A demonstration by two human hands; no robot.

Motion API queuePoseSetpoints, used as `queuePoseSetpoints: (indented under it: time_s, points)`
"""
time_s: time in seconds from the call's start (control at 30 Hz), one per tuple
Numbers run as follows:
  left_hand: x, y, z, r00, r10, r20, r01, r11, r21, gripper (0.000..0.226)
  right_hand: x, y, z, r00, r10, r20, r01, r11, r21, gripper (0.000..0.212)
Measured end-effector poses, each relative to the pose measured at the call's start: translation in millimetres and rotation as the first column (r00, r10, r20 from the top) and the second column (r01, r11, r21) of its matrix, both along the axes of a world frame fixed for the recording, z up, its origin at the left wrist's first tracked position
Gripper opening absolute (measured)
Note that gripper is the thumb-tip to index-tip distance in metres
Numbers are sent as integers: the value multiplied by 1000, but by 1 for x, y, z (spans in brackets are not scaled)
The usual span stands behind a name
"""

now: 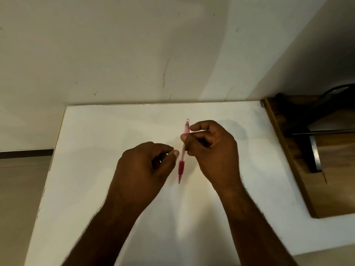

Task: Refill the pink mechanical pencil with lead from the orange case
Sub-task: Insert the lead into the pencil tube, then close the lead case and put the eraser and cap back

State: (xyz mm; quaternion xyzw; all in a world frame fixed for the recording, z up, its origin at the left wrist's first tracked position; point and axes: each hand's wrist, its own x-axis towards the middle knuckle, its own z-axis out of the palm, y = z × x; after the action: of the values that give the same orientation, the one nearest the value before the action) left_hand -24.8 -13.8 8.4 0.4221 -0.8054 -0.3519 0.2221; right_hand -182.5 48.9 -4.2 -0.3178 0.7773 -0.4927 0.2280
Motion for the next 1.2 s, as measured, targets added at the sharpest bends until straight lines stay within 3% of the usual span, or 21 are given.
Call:
queuePoseSetpoints:
  time_s: [0.1,0.27,0.53,0.6,0.67,0.77,0.87,1.03,1.2]
  points:
    - [7,-8,-5,994,112,10,-112,992,50,19,-8,3,-12,966,-34,-257,80,983,168,21]
    - [15,-19,-13,966,244,82,-251,965,77,14,-6,5,-32,910,52,-412,85,947,308,24]
    - [24,-30,-18,929,321,183,-336,940,56,14,1,4,-29,891,123,-438,51,929,366,27]
    - [27,-33,-20,921,334,201,-351,935,53,14,9,1,-17,904,143,-403,-17,954,299,26]
    - [29,-35,-22,916,334,224,-351,936,39,14,23,-1,-7,896,263,-358,-164,945,283,21]
    - [30,-37,-23,914,320,250,-335,942,18,11,46,-3,-5,805,517,-290,-372,821,432,28]
    - [31,-37,-25,911,309,274,-325,946,14,11,58,-6,-10,746,630,-216,-435,706,559,38]
    - [29,-34,-30,908,278,313,-308,950,50,11,60,-6,-18,735,619,-277,-408,730,549,26]
    - [27,-30,-33,915,227,334,-275,956,104,18,52,-3,-17,809,531,-251,-387,804,452,14]
